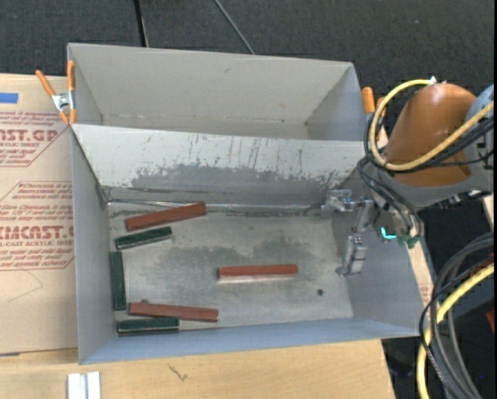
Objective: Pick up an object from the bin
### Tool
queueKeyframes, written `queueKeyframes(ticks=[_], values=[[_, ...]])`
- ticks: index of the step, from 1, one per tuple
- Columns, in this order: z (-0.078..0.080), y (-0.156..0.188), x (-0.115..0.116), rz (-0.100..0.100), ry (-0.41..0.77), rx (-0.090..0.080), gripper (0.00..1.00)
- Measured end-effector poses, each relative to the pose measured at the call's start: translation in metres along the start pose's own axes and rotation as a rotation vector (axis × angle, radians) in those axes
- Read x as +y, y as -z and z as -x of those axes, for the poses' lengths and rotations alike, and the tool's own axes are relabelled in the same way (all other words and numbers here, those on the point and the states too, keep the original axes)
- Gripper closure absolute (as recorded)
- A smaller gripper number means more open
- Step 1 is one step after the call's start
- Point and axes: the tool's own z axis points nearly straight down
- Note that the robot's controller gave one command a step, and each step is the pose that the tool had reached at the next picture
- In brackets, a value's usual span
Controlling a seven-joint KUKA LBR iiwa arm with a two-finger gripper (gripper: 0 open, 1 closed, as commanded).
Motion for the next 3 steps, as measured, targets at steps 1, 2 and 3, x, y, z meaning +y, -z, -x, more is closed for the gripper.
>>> queueKeyframes(ticks=[1, 2, 3], values=[[0.002, 0.004, 0.000, -0.001, 0.001, -0.007, 0.00], [0.011, -0.096, 0.041, -0.001, 0.156, -0.008, 1.00], [0.011, -0.097, 0.041, -0.001, 0.156, -0.006, 0.00]])
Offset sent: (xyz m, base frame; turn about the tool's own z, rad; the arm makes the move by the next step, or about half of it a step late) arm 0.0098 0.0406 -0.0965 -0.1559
